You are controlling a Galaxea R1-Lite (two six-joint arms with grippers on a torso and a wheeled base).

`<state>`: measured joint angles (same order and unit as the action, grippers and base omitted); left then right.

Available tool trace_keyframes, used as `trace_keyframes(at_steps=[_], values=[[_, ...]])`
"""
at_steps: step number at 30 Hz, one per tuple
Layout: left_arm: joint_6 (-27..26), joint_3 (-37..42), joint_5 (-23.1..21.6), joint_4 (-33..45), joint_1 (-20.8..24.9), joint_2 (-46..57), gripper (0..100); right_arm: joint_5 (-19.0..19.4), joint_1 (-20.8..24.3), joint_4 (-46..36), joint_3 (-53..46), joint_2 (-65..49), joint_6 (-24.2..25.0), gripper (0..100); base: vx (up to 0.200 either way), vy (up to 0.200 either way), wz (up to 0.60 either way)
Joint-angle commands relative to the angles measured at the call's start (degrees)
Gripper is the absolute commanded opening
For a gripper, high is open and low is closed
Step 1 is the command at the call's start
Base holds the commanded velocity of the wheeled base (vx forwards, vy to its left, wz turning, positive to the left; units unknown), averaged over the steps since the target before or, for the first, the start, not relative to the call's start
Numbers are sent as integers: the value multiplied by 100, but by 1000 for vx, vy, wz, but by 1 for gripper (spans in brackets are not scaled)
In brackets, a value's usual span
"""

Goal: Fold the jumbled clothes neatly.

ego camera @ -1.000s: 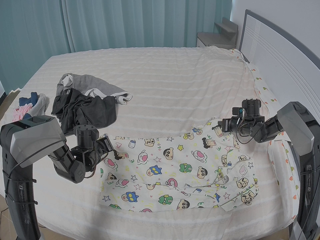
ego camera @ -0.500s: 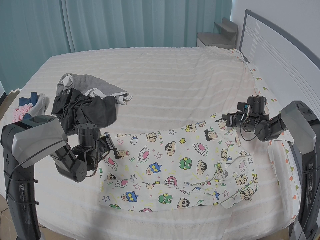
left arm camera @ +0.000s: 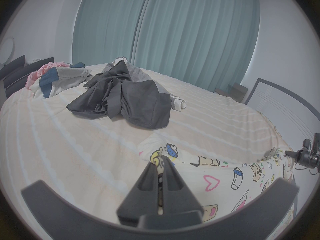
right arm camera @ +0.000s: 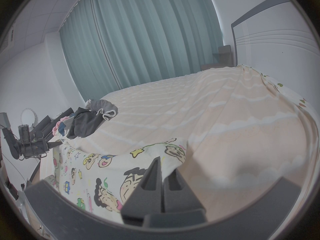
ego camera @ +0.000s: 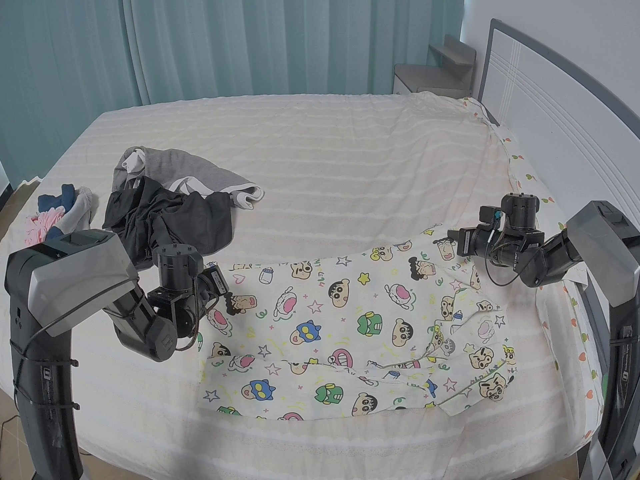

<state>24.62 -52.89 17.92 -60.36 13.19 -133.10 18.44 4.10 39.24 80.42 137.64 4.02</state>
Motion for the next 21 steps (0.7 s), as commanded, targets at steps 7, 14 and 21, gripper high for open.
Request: trace_keyframes(at_steps=[7, 14, 21], values=[[-46, 104, -8, -3, 43, 29, 0, 485, -199, 40, -985, -792, -51, 0, 0, 0, 0], [-89, 517, -61, -11, 114, 249, 0, 792, -322, 506, -1855, -1020, -227, 0, 0, 0, 0], [-169, 869, -61, -293, 175, 293, 0, 1074, -401, 892, -2804, -1231, -534, 0, 0, 0, 0]])
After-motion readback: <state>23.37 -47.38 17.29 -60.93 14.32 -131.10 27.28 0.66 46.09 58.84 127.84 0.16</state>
